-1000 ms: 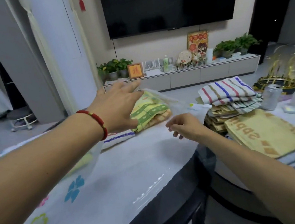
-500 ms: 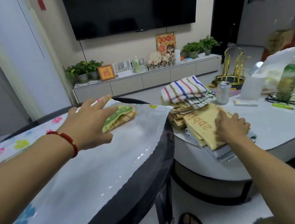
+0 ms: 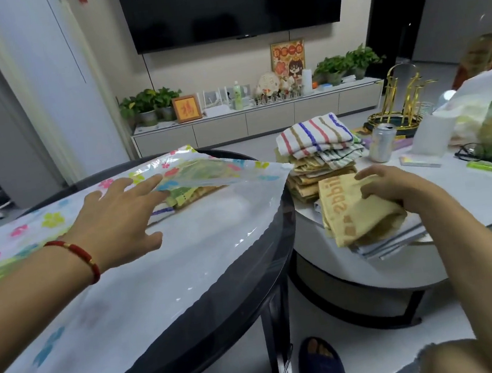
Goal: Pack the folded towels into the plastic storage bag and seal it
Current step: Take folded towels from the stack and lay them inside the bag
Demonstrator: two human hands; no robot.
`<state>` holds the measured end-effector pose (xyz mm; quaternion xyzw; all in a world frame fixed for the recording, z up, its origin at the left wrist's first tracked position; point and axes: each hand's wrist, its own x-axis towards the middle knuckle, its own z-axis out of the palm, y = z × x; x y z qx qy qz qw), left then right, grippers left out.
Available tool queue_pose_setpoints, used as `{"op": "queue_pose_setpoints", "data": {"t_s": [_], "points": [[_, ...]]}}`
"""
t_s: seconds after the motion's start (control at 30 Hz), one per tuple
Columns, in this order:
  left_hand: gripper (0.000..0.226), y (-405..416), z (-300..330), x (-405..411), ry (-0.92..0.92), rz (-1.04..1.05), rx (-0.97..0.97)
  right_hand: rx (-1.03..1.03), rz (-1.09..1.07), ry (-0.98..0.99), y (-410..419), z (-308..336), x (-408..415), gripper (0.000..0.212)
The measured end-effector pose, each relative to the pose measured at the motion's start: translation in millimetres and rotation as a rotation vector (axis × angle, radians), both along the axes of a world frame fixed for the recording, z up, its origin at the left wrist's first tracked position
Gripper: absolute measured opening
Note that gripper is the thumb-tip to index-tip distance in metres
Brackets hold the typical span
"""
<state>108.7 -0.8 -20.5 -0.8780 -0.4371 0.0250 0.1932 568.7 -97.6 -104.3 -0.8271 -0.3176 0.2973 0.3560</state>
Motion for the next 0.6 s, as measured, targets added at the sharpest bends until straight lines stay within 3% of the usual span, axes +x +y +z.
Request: {"op": "queue_pose_setpoints", "data": {"t_s": [0.07,0.17,0.27,0.4,0.5,0.6], "points": [[0.080,0.5,6.8,-3.7,-0.011,0.011,-0.003,0.087,0.056,0.191,-14.4,12.6,-8.6,0.026],[0.083,4.4,21.0,-6.2,0.008,0.005,0.011,0.194,0.261,0.340,-28.8,31.1,-27.4,0.022],[0.089,11.4,39.1,-12.2,0.077,0.011,0.015,0.245,0.543,0.544,-22.6,45.4,-64.6,0.040],[0.110,21.1,59.3,-24.2,0.249,0.035,0.055,0.248,0.793,0.626,20.3,44.0,-143.9,0.040],[0.121,24.9,68.8,-28.6,0.347,0.042,0.098,0.215,0.875,0.766,61.4,32.3,-210.7,0.037],[0.125,28.1,77.9,-30.7,0.374,0.046,0.111,0.190,0.901,0.766,105.3,18.7,-269.0,0.035]]}}
